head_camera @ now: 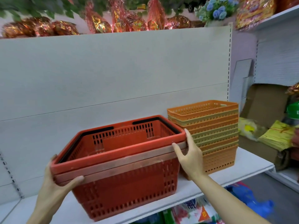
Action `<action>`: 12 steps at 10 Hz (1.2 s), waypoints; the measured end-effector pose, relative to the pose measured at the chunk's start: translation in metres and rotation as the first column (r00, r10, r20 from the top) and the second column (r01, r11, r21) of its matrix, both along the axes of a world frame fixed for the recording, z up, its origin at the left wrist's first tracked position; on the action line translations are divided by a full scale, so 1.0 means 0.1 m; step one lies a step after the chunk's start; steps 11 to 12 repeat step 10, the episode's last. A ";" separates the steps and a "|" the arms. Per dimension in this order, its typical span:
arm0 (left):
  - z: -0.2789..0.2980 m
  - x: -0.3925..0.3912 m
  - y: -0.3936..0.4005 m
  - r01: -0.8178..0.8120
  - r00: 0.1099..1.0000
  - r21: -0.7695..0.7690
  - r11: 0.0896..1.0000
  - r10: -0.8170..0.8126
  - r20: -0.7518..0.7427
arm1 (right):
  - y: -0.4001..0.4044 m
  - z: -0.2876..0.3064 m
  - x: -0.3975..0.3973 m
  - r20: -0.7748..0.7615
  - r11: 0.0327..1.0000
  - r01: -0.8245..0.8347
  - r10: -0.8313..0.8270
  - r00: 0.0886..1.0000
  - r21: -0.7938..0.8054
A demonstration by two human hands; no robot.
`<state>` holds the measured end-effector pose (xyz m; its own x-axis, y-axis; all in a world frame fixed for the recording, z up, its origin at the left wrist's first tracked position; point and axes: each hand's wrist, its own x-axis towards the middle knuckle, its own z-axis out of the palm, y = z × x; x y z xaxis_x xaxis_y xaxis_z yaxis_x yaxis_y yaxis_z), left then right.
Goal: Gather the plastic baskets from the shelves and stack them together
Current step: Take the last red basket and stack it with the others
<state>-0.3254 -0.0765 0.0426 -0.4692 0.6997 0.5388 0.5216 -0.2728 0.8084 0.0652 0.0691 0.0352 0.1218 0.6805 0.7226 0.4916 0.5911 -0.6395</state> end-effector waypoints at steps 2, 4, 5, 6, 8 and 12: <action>0.00 0.04 0.00 -0.218 0.959 -0.017 0.976 0.211 -0.189 | 0.53 0.35 0.42 0.205 0.943 0.188 -0.249 0.947 0.275; 0.04 0.46 0.09 -0.433 0.842 0.028 0.901 0.416 -0.344 | 0.98 0.51 0.84 0.652 0.958 0.097 -0.257 0.713 0.271; 0.08 0.50 0.05 -0.449 0.834 0.032 0.893 0.431 -0.344 | 1.02 0.49 0.85 0.671 0.961 0.086 -0.247 0.699 0.264; 0.15 0.57 0.00 -0.450 0.843 -0.017 0.893 0.418 -0.340 | 1.01 0.48 0.85 0.696 0.962 0.102 -0.253 0.672 0.252; 0.22 0.65 -0.06 -0.508 0.832 -0.145 0.849 0.439 -0.340 | 0.99 0.48 0.86 0.721 0.964 0.103 -0.253 0.645 0.245; 0.19 0.71 -0.23 -0.587 0.770 -0.246 0.771 0.439 -0.462 | 0.81 0.75 1.02 0.744 0.989 0.033 -0.132 0.655 0.146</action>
